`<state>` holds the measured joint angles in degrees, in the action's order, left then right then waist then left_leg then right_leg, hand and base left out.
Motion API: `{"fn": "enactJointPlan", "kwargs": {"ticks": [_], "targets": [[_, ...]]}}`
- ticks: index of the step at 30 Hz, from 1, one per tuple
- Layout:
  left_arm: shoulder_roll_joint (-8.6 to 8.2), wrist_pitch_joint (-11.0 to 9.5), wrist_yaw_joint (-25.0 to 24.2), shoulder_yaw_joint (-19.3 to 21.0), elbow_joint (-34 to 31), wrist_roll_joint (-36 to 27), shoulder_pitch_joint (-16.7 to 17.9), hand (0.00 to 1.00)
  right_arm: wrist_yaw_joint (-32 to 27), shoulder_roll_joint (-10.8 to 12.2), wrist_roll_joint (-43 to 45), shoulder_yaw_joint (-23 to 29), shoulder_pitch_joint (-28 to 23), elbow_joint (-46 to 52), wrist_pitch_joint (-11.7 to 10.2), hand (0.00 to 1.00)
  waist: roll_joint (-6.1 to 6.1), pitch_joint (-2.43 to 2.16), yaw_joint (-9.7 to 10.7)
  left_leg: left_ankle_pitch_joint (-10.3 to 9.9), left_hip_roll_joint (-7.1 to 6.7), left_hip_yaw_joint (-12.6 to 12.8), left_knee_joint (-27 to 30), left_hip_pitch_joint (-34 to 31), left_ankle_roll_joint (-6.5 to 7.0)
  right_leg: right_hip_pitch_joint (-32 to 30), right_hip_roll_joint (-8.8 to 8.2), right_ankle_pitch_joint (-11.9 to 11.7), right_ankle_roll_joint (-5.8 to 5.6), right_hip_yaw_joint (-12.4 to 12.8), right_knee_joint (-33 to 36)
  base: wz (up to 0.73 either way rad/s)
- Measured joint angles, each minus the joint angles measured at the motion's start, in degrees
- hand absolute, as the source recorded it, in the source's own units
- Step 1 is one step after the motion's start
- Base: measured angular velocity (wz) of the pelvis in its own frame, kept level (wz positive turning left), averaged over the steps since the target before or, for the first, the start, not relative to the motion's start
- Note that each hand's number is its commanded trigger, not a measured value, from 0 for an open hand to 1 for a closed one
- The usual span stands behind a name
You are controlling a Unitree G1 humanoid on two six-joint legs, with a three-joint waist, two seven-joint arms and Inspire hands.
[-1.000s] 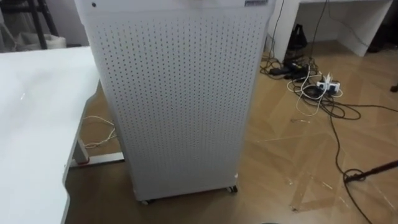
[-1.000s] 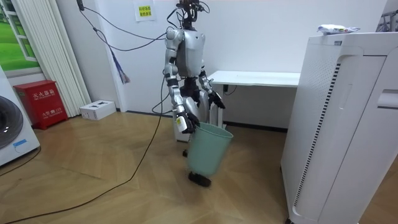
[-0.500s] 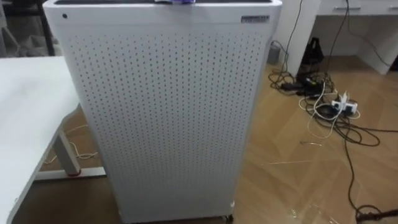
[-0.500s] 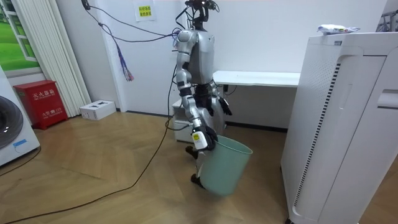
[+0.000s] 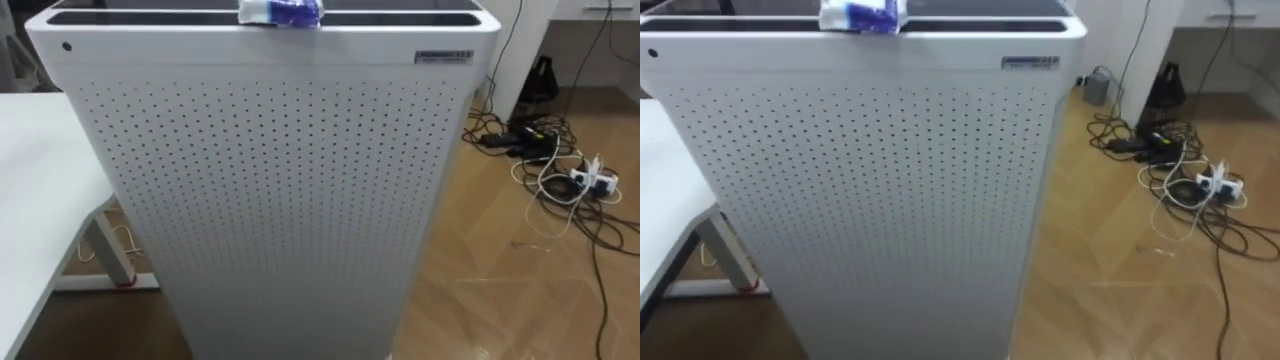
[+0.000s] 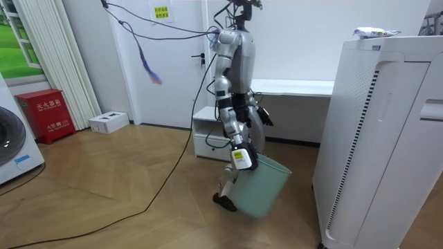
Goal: Pick garbage
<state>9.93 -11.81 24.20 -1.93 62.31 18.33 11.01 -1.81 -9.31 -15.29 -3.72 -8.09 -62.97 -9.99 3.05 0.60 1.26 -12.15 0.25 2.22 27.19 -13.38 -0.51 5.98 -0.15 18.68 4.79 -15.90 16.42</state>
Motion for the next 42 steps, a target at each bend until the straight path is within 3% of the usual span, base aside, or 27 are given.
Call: {"fn": "enactJointPlan", "kwargs": {"ticks": [4, 5, 6, 7, 8, 9, 10, 11, 13, 15, 18, 21, 27, 31, 37, 42], "targets": [[0.14, -1.0, 0.7, 0.2, -1.7, 0.2, -0.1, 0.0, -0.1, -0.2, 0.2, 0.8, 0.3, 0.0, -0.2, 1.0, -0.45, -0.35, -0.5, 0.0, -0.97, 0.6, -2.5, 1.7, 0.55, 0.2, -1.05, 0.1, -1.35, -0.1, 1.0, 0.07], [0.11, -1.1, 1.3, 0.0, -2.8, 0.3, -0.1, 0.0, -0.3, -0.2, 0.0, 0.6, 0.1, -0.1, -0.2, 1.0, -0.66, -0.25, -1.1, 0.5, -0.9, -0.1, -4.4, 3.5, 0.73, -0.1, -1.45, -0.3, -2.43, -0.2, 3.3, 0.0], [0.06, -1.7, 2.3, -0.7, -3.1, 0.4, -0.4, 0.0, -0.6, -0.2, -0.2, 0.5, -0.2, -0.6, -0.4, 1.0, -1.66, 0.25, -1.4, 1.0, -0.56, -3.7, -6.0, 5.6, 0.56, -1.5, -1.56, -0.9, -4.72, 0.5, 7.6, -0.22], [-0.06, -2.1, 3.6, -1.2, -3.3, 0.3, -0.3, 0.0, -0.8, -0.2, -0.8, 0.5, 0.5, -1.4, -0.5, 1.0, -3.06, 0.21, -1.8, 1.1, -0.5, -9.0, -6.2, 6.2, 0.28, -3.5, -1.76, 0.5, -5.3, 2.6, 6.8, -0.44], [-0.19, -2.2, 4.2, -1.1, -3.3, 0.0, -0.3, 0.0, -0.9, -0.2, -0.8, 0.4, 1.5, -1.4, -0.6, 1.0, -3.34, 0.31, -2.0, 1.1, -0.6, -11.1, -6.0, 5.9, 0.0, -5.3, -2.1, 0.9, -5.11, 4.4, 4.8, -0.62], [-0.44, -2.2, 4.9, -0.4, -3.5, -0.1, -0.6, 0.0, -1.0, -0.2, -0.1, 0.0, 2.9, -1.2, -1.4, 1.0, -3.87, 0.41, -1.2, 0.5, -0.56, -12.3, -5.5, 4.7, -1.34, -7.3, -3.13, -2.4, -3.14, 3.9, 3.7, -0.06], [-0.42, -2.4, 5.3, -0.2, -5.3, 0.2, -1.0, 0.0, -1.2, -0.1, 0.6, 0.1, 2.3, -0.6, -1.9, 1.0, -3.91, -0.03, 0.7, 0.6, -0.87, -11.4, -5.7, 4.2, -1.66, -6.9, -3.25, -2.7, -2.84, 0.8, 3.3, 0.34], [-0.43, -2.9, 5.6, -0.3, -6.3, 0.6, -1.2, 0.0, -1.3, -0.2, 0.7, 0.0, 1.8, -0.6, -1.9, 1.0, -3.67, 0.13, 0.9, 0.7, -0.71, -10.4, -6.0, 4.3, -1.63, -6.7, -3.35, -2.7, -2.84, -0.1, 3.4, 0.72], [-0.4, -5.8, 8.4, -0.3, -10.8, 2.5, -2.3, 0.0, -1.6, -0.3, 0.6, -0.1, 1.1, -0.6, -2.0, 1.0, -3.06, 0.25, 0.2, 2.1, -0.56, -7.0, -8.6, 5.7, -1.29, -5.7, -3.65, -2.7, -2.84, -0.7, 2.4, 0.31], [-0.4, -7.2, 10.4, -0.6, -13.0, 2.8, -2.3, 0.0, -1.8, -0.3, 0.5, -0.1, 1.2, -0.5, -2.6, 1.0, -2.47, -0.09, -0.3, 2.5, -0.89, -6.9, -9.1, 6.3, -1.13, -4.7, -3.61, -2.8, -2.82, -0.7, 1.2, 0.12], [-0.26, -7.4, 13.3, -0.5, -18.3, 4.5, -1.8, 0.0, -1.7, -0.1, 0.5, -0.1, 1.5, -0.5, -2.6, 1.0, -1.52, -0.54, -0.7, 2.5, -1.1, -6.9, -8.8, 6.6, -1.1, -3.8, -3.36, -2.8, -3.07, -0.7, -0.6, 0.15], [0.16, -7.8, 16.0, -0.5, -24.5, 5.9, -1.6, 0.0, -1.0, -0.1, 0.6, -0.1, 1.5, -0.4, -2.6, 1.0, -0.19, -0.28, -1.7, 2.5, -1.13, -7.0, -8.7, 6.6, -1.02, -3.2, -2.75, -3.0, -3.28, -0.7, -1.4, 0.1], [0.36, -11.7, 20.4, 1.6, -35.5, 8.9, -1.7, 0.0, -1.1, -0.1, 2.2, 0.5, 1.3, 1.0, -2.7, 1.0, -0.92, -0.16, -2.5, 2.5, -1.05, -7.0, -8.7, 6.1, -0.93, -2.8, -2.41, -3.8, -3.29, -1.1, -3.1, 0.03], [0.37, -13.1, 22.7, 1.9, -39.5, 8.9, -1.9, 0.0, -0.9, -0.1, 2.3, 0.5, 1.2, 1.3, -2.7, 1.0, -1.54, -0.12, -2.8, 2.5, -1.16, -7.0, -8.8, 6.1, -0.93, -2.0, -2.29, -4.1, -3.3, -1.6, -4.0, 0.07], [0.39, -13.2, 23.0, 1.9, -44.9, 8.7, -2.3, 0.0, 0.0, -0.4, 2.2, 0.4, 1.4, 2.5, -2.6, 1.0, -1.84, -0.14, -2.9, 2.5, -1.28, -7.0, -9.2, 6.3, -0.93, -1.0, -2.38, -4.1, -3.2, -2.7, -4.8, 0.12], [0.37, -13.5, 24.0, 1.9, -48.4, 8.7, -5.0, 0.0, 1.3, -0.3, 2.2, 0.4, 1.2, 2.5, -2.6, 1.0, -1.76, -0.02, -2.7, 2.5, -1.56, -7.1, -9.8, 7.8, -0.92, 0.9, -2.33, -4.2, -3.23, -3.3, -5.8, 0.05]]}}
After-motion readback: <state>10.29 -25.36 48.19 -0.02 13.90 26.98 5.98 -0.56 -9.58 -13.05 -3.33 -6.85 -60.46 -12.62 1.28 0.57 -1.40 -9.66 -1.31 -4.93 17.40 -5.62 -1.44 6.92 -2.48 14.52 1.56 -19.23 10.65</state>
